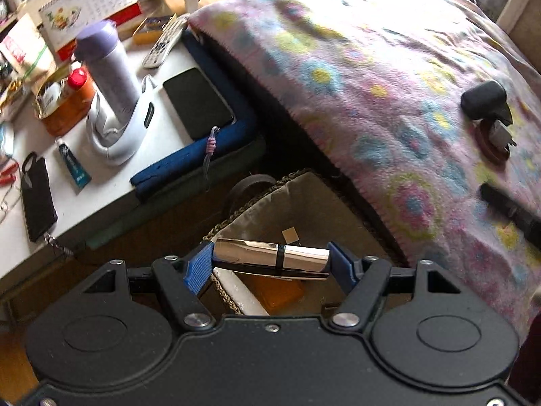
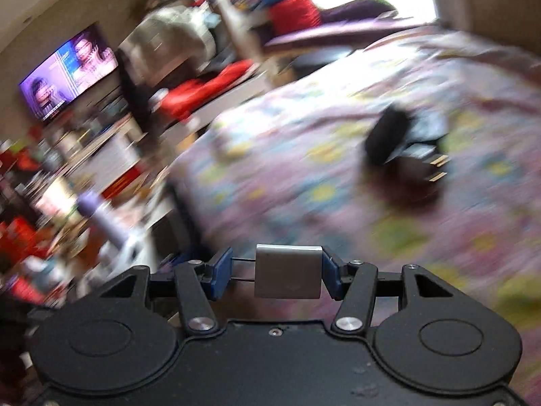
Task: Organize rigid objects
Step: 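Carry the white plug and gold tube over the woven basket with both grippers, then open the left gripper to drop the gold tube while the right gripper releases the plug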
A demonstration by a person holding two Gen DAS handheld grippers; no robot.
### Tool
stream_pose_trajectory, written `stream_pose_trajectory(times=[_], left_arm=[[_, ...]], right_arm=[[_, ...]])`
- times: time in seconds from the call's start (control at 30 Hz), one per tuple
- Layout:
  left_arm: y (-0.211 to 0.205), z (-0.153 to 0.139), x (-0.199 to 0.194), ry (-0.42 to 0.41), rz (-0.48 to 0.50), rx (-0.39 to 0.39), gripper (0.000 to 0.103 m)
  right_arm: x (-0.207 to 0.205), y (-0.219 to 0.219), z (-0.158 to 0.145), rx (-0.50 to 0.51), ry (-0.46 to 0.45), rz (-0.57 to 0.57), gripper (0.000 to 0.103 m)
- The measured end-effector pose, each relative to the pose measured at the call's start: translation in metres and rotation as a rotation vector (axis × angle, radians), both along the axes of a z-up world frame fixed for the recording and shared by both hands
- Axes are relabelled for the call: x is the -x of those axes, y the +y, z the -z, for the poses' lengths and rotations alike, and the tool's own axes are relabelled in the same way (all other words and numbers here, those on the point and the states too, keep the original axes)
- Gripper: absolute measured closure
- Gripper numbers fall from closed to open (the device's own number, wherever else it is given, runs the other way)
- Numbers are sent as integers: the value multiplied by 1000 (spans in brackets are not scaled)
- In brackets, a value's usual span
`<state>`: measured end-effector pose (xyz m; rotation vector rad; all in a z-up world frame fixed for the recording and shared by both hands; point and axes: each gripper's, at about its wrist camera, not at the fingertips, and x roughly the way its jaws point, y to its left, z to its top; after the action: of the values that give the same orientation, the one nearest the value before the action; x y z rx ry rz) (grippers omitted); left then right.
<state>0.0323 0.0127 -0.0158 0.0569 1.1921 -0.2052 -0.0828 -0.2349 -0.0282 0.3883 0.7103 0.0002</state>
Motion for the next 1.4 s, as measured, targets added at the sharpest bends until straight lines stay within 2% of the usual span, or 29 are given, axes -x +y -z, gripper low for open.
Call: stream_pose_trajectory(times=[0.17, 0.43, 0.6, 0.73, 0.93, 1.07, 1.1, 1.2, 1.27, 1.4], left_arm=[[4, 6, -1, 33, 5, 10, 35], [10, 10, -4, 71, -5, 39, 35], [17, 10, -6, 65, -53, 35, 35], [23, 11, -9, 85, -77, 65, 36], [15, 16, -9, 105, -45, 51, 36], [10, 18, -9, 130, -18, 52, 35], [9, 19, -9, 132, -16, 48, 34], [9, 18, -9, 135, -16, 51, 18], [9, 17, -9, 130, -15, 52, 18], [8, 19, -9, 142, -18, 41, 17]], right_arm=[[-5, 34, 7, -23, 83, -93, 49], [-12, 42, 21, 0, 177, -101, 48], [-12, 32, 20, -24, 192, -81, 48], [-9, 32, 17, -7, 189, -98, 48], [-12, 42, 23, -3, 228, -168, 48], [-12, 56, 26, 39, 236, -230, 48], [-12, 58, 28, 43, 241, -239, 48], [-14, 60, 33, 32, 266, -247, 46], [-13, 60, 34, 36, 271, -242, 39], [-10, 55, 32, 35, 269, -227, 35]])
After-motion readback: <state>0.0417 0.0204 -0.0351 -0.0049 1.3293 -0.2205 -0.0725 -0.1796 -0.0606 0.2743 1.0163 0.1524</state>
